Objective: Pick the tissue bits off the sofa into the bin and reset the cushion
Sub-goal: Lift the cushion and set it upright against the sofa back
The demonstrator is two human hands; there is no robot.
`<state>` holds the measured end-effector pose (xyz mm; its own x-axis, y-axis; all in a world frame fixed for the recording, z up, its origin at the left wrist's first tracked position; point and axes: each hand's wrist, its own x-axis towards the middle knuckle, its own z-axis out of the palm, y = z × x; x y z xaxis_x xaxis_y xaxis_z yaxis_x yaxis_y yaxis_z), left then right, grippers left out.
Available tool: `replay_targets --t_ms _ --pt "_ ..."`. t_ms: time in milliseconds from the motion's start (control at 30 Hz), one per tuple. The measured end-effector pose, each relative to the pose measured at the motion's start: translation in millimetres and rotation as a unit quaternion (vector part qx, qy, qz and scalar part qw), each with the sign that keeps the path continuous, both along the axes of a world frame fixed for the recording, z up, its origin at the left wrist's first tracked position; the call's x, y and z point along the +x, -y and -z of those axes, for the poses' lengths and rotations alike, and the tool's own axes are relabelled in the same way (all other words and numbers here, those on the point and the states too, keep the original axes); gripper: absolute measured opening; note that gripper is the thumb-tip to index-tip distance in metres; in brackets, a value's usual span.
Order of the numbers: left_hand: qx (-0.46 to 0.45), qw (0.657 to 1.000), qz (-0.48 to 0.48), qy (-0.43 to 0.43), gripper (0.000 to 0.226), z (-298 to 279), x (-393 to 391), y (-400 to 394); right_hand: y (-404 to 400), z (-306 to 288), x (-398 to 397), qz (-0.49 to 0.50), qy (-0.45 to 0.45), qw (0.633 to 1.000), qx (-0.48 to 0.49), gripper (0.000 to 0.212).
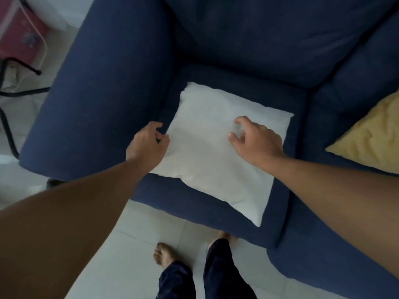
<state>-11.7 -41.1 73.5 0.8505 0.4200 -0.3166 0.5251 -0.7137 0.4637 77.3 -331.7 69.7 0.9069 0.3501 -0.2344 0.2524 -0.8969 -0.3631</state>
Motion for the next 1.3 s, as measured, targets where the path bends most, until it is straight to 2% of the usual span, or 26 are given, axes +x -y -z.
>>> replay_targets --t_ms 133,333,767,900,1133,1300 --pt "0.023 1.000 0.012 -0.001 0.048 -7 27 8 28 3 9 0.053 0.022 0.998 0.022 0.041" --pt "0.035 0.999 0.012 -0.010 0.049 -15 56 23 70 4 19 0.114 0.022 0.993 0.011 0.049" --pt "0.019 0.998 -0.028 -0.051 0.049 1 94 22 95 17 -13 0.237 -0.034 0.971 0.008 0.055" --pt "-0.007 0.998 -0.033 -0.053 0.047 8 110 13 86 26 -24 0.278 -0.080 0.957 0.010 0.062" --pt "-0.022 0.998 -0.022 -0.061 0.042 34 111 -11 48 43 -32 0.320 -0.241 0.916 0.013 0.083" --pt "-0.089 0.987 0.002 -0.133 0.059 50 95 -20 37 47 -28 0.358 -0.253 0.897 0.048 0.085"
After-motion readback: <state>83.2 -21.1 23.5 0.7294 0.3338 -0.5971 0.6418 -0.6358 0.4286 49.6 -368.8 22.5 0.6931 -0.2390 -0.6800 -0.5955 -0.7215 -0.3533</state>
